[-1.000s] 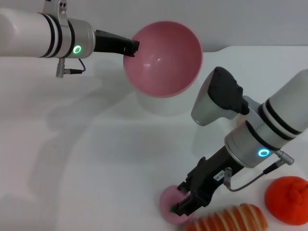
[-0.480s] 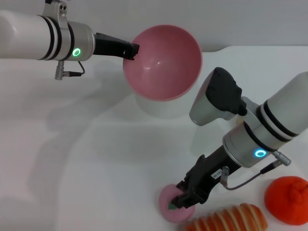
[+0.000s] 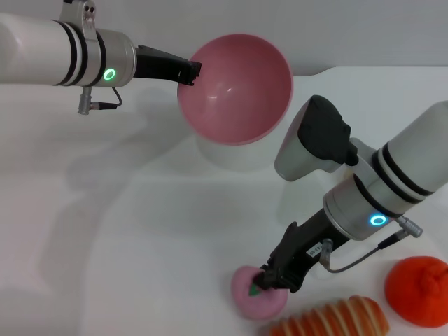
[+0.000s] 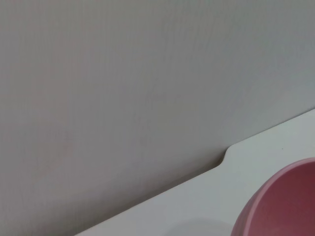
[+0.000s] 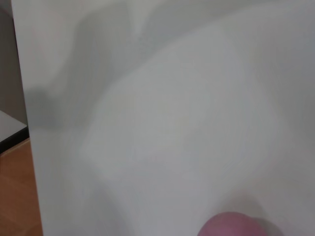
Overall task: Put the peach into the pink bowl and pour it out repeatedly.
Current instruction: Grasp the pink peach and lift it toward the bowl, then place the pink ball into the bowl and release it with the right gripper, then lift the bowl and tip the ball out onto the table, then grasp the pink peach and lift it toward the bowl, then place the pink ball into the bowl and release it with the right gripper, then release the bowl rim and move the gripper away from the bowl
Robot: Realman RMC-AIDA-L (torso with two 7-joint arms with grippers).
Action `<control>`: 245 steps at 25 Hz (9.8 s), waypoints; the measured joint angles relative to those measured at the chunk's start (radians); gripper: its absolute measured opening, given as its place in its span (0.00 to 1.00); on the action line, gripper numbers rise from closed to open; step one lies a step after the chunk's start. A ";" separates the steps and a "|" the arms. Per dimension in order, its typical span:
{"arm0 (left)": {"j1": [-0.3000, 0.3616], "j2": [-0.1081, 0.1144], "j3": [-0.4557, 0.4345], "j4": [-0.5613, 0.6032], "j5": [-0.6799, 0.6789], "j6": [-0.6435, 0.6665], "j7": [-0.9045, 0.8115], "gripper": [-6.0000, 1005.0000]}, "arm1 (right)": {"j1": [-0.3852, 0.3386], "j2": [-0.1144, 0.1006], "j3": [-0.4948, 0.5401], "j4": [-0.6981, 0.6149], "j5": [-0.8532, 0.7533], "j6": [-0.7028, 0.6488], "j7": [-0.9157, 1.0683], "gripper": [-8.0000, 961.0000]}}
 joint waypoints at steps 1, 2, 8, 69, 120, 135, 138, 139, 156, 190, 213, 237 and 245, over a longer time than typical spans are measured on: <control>0.000 0.000 0.000 0.000 0.000 0.001 0.000 0.08 | -0.006 -0.002 0.004 -0.021 0.000 -0.001 -0.004 0.09; 0.000 0.000 -0.001 0.001 0.000 0.005 0.000 0.08 | -0.014 -0.003 0.007 -0.044 0.000 -0.009 -0.007 0.07; 0.005 0.001 -0.001 0.000 0.000 0.030 0.000 0.08 | -0.099 -0.008 0.149 -0.355 -0.023 -0.151 -0.013 0.06; 0.211 -0.011 0.477 0.173 0.043 -0.512 0.012 0.10 | -0.492 -0.006 0.636 0.326 1.517 -0.093 -1.367 0.54; 0.282 -0.006 0.721 0.075 0.043 -1.093 -0.141 0.12 | -0.419 -0.069 0.736 0.297 1.291 -0.126 -1.251 0.54; 0.018 0.008 -0.003 0.046 0.076 0.010 -0.131 0.13 | -0.354 -0.016 0.631 -0.347 0.595 -0.232 -0.594 0.54; 0.003 0.014 -0.069 0.052 0.118 0.135 -0.129 0.13 | -0.302 -0.010 0.549 -0.417 0.459 -0.233 -0.482 0.54; -0.001 0.019 -0.087 0.054 0.132 0.178 -0.129 0.13 | -0.283 -0.011 0.519 -0.427 0.424 -0.232 -0.452 0.54; -0.015 0.056 -0.145 0.082 0.154 0.416 -0.114 0.13 | 0.060 -0.002 0.110 -0.002 0.157 0.039 -0.287 0.54; -0.008 0.034 -0.143 0.084 0.155 0.501 -0.081 0.15 | 0.106 0.012 -0.209 0.160 0.206 0.310 -0.173 0.42; -0.001 0.029 -0.137 0.072 0.155 0.513 -0.087 0.15 | -0.142 -0.002 0.291 -0.624 0.160 -0.137 -0.137 0.04; -0.012 0.006 -0.137 0.075 0.155 0.525 -0.089 0.16 | -0.143 -0.001 0.234 -0.372 0.141 0.139 -0.284 0.34; -0.010 0.006 -0.137 0.074 0.155 0.517 -0.085 0.17 | -0.273 -0.002 0.404 -0.394 0.426 0.131 -0.508 0.53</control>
